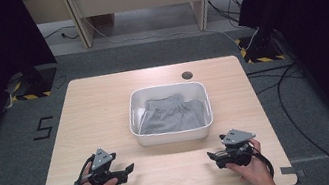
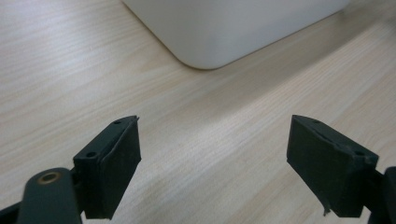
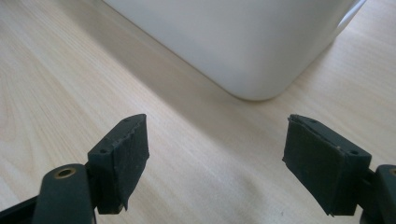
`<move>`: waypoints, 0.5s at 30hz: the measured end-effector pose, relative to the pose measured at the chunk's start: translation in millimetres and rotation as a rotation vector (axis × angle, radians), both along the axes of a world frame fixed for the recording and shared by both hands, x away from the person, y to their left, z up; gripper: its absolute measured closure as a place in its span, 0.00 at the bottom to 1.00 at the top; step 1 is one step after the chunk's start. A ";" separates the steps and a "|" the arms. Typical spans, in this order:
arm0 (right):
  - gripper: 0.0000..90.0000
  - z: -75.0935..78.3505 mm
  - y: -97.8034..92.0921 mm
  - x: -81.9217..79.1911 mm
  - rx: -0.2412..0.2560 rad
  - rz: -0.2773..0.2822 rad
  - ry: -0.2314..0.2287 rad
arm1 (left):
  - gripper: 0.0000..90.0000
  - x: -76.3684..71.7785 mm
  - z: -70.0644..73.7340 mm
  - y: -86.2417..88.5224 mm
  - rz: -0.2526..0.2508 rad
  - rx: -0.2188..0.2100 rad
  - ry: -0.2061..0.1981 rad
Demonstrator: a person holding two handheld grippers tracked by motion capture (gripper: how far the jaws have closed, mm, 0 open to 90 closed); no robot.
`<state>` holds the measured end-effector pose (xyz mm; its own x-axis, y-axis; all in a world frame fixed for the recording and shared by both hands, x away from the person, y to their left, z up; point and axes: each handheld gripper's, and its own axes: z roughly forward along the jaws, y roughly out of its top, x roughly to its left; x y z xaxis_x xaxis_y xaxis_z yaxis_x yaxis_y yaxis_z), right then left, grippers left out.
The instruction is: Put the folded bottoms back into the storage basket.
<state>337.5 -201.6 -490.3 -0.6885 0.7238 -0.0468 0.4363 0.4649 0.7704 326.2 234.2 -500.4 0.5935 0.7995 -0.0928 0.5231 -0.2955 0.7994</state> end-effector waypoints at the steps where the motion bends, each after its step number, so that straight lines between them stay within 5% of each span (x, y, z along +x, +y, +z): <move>1: 0.25 -1.7 0.1 -0.5 -0.004 -0.003 0.010 | 0.19 -0.5 -1.6 0.7 0.001 0.002 0.006; 15: 0.24 -16.4 -2.0 -7.5 -0.038 -0.013 0.049 | 0.19 -11.5 -18.6 2.1 -0.010 0.037 0.062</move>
